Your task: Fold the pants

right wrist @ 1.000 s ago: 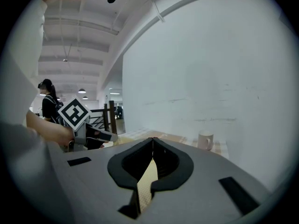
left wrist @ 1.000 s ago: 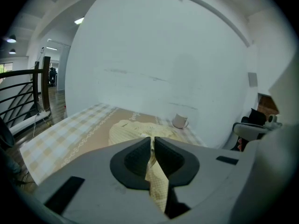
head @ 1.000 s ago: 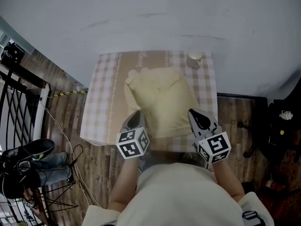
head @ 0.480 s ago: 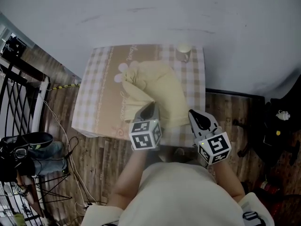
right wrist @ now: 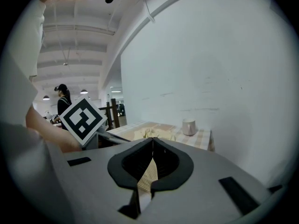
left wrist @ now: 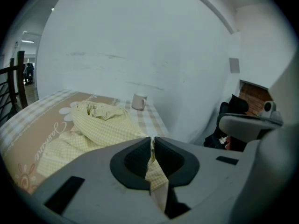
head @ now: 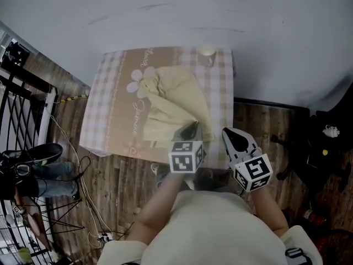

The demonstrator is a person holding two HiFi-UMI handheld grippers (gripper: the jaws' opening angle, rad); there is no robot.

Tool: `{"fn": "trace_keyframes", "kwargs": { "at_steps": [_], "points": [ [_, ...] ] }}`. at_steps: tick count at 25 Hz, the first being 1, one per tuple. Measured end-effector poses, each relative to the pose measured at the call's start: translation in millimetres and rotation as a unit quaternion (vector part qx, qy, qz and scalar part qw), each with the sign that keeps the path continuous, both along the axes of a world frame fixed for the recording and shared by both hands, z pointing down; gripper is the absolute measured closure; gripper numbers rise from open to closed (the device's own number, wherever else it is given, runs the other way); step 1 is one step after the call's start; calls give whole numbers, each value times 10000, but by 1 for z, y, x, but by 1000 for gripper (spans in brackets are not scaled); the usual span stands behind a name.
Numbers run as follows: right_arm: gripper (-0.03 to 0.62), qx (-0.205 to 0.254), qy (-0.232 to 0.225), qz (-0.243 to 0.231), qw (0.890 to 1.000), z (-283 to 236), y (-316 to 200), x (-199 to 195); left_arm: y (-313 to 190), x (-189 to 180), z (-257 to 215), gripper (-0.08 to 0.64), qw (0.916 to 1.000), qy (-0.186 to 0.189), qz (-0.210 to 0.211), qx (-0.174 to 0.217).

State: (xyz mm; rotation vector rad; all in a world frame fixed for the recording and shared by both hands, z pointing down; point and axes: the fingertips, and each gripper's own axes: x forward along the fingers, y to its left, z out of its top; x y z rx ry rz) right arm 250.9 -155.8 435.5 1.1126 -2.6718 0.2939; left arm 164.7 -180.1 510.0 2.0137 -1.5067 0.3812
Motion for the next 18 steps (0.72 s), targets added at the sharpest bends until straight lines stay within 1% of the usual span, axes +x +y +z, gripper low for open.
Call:
{"fn": "trace_keyframes", "kwargs": {
  "at_steps": [7, 11, 14, 18],
  "points": [
    [592, -101, -17, 163, 9998, 7, 2, 19, 17, 36, 29, 534, 9982, -38, 444, -412],
    [592, -172, -28, 279, 9995, 11, 2, 27, 24, 56, 49, 534, 9948, -52, 720, -722],
    [592, -208, -42, 333, 9992, 13, 2, 29, 27, 67, 66, 534, 9918, -39, 846, -956],
    [592, -162, 7, 401, 9991, 14, 2, 33, 25, 72, 80, 534, 9898, -203, 982, -1016]
  ]
}}
